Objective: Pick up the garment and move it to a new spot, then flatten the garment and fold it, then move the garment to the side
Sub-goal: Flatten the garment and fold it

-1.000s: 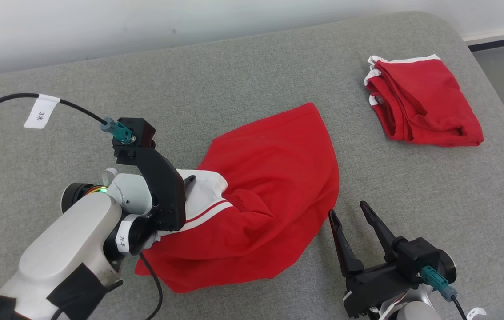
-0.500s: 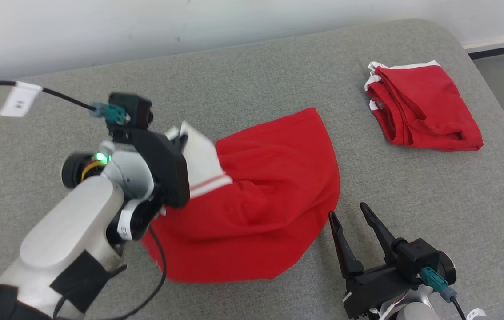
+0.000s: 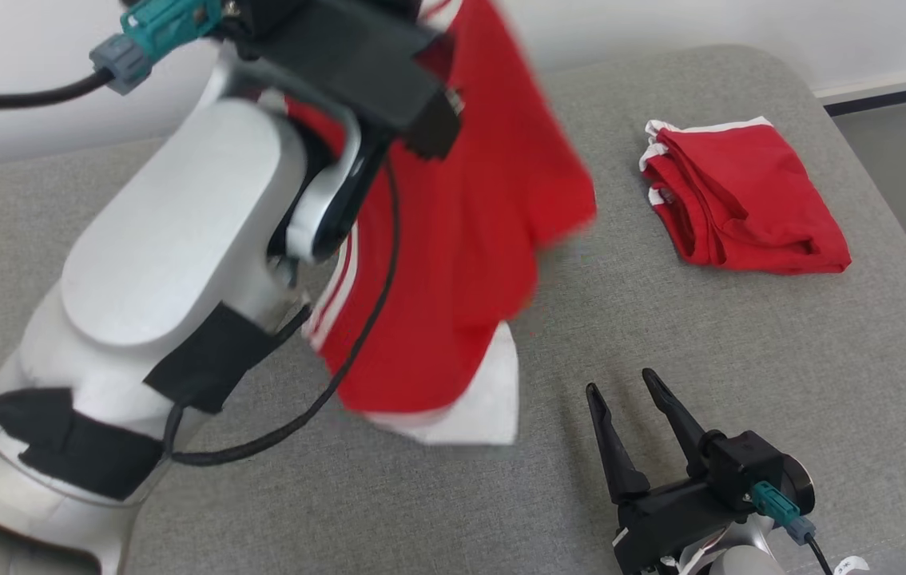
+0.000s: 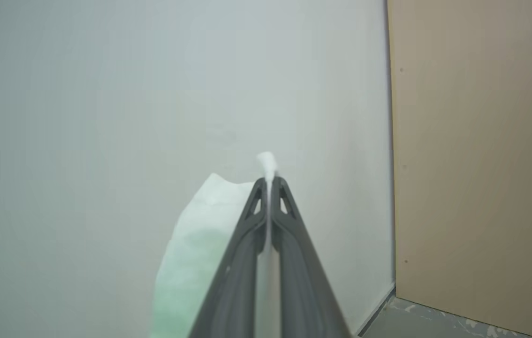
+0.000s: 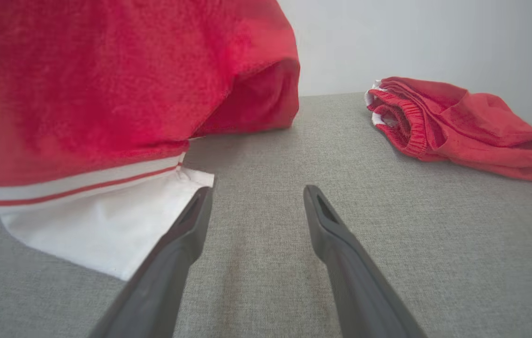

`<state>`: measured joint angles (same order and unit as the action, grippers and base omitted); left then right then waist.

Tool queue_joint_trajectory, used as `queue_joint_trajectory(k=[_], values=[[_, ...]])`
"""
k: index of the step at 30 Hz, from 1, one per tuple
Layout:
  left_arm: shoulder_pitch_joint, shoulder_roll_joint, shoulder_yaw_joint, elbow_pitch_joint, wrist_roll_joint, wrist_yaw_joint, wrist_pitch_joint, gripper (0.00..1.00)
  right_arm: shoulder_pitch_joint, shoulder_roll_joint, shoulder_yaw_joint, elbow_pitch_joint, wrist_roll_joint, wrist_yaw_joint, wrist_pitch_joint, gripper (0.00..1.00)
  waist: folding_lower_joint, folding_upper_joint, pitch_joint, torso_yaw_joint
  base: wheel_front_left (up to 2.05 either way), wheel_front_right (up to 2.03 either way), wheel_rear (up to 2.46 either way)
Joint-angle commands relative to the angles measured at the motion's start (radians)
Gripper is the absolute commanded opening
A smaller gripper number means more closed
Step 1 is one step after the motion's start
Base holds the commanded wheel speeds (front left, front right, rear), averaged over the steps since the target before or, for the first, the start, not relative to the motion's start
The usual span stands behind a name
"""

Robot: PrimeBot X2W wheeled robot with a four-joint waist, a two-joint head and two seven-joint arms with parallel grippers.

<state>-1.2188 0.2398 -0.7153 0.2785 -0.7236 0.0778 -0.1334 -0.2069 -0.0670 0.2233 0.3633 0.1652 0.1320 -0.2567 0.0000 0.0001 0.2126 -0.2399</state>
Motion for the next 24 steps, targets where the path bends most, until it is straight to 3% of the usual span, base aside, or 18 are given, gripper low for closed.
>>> queue_joint_trajectory(k=[1,7,10,18,24], values=[[-0.04,-0.011,-0.002,-0.01,0.031,-0.009,-0.039,0.0,0.001,0.004,-0.004,0.0,-0.003,-0.002,-0.005,1.0,0.0,-0.0001,-0.011,-0.001,0.0,0.0,0.0],[-0.055,-0.039,0.01,-0.07,0.065,-0.024,-0.108,0.0,0.017,0.004,-0.017,-0.005,-0.01,-0.002,-0.006,1.0,0.0,-0.0001,-0.026,0.021,0.0,0.0,0.0],[0.039,-0.01,-0.004,-0.111,0.058,-0.017,-0.114,0.0,0.028,0.0,-0.02,-0.01,-0.013,-0.002,-0.003,1.0,0.0,-0.0001,-0.03,0.05,0.0,0.0,0.0],[0.488,0.128,-0.017,-0.22,0.014,0.065,-0.129,0.0,0.026,-0.034,-0.021,-0.058,-0.028,-0.002,0.028,1.0,0.0,-0.0001,-0.015,0.147,0.0,0.0,0.0],[0.744,0.139,0.045,-0.282,0.041,0.078,-0.132,0.0,-0.01,-0.088,-0.049,-0.148,-0.046,-0.002,0.108,1.0,0.0,-0.0001,-0.016,0.213,0.0,0.0,0.0]])
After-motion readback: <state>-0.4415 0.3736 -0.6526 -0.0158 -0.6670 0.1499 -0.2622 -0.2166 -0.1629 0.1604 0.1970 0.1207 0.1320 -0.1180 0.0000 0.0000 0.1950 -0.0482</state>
